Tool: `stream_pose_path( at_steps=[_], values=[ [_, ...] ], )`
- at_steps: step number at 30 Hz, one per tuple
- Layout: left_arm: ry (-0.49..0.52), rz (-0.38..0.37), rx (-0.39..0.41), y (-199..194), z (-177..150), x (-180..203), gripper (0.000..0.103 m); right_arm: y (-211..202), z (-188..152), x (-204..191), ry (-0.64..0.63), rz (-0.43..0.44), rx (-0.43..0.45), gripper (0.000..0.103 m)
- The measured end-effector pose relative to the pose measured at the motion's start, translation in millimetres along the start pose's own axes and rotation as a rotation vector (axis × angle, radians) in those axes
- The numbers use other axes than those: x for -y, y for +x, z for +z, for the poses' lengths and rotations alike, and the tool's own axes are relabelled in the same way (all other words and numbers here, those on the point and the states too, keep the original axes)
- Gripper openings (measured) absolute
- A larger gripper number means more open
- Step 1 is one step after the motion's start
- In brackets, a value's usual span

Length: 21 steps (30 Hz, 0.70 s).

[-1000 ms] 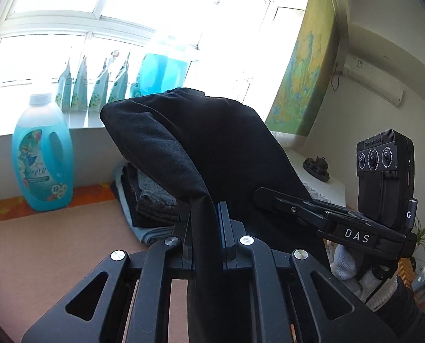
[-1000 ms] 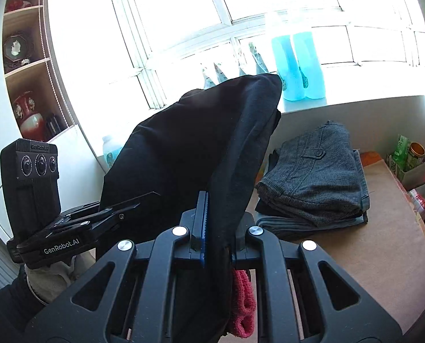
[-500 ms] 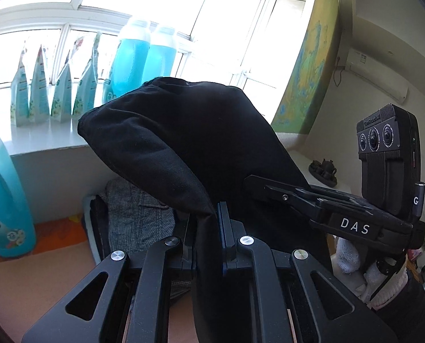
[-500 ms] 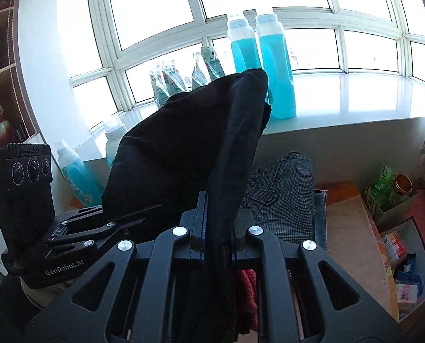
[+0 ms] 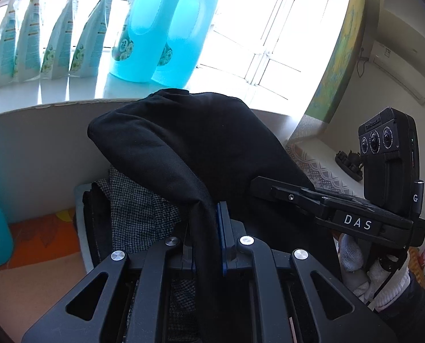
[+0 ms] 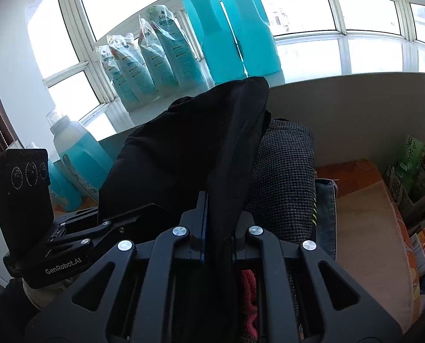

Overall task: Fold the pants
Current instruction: 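Carry the bundle with both tools and lower it onto the grey trouser stack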

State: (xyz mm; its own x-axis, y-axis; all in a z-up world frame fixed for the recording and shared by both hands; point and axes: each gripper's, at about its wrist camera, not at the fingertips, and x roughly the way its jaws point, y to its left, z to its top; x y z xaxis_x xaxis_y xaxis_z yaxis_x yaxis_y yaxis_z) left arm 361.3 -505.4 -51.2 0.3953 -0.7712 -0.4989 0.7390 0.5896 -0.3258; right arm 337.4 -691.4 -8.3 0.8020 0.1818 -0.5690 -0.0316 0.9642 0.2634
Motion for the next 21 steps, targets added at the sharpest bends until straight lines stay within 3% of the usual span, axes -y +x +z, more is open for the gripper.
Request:
stream_pose_path(
  at_steps=[9, 12, 18, 21],
  values=[
    [0.045, 0.063, -0.015, 13.1, -1.8, -9.0, 0.011, 13.0, -1.2, 19.2, -0.015, -0.027, -0.037, 0.013],
    [0.032, 0.077, -0.025, 16.7, 0.7, -19.1, 0.018, 12.2, -0.4, 28.3, 0.011, -0.048, -0.042, 0.015],
    [0.049, 0.152, -0.026, 3.0, 7.3, -30.9, 0.026, -16.1, 5.1, 26.2, -0.029, -0.216, 0.025, 0.016],
    [0.073, 0.178, 0.005, -9.7, 11.8, -33.2, 0.026, -34.4, 10.0, 5.0, -0.089, -0.23, 0.093, 0.016]
  ],
)
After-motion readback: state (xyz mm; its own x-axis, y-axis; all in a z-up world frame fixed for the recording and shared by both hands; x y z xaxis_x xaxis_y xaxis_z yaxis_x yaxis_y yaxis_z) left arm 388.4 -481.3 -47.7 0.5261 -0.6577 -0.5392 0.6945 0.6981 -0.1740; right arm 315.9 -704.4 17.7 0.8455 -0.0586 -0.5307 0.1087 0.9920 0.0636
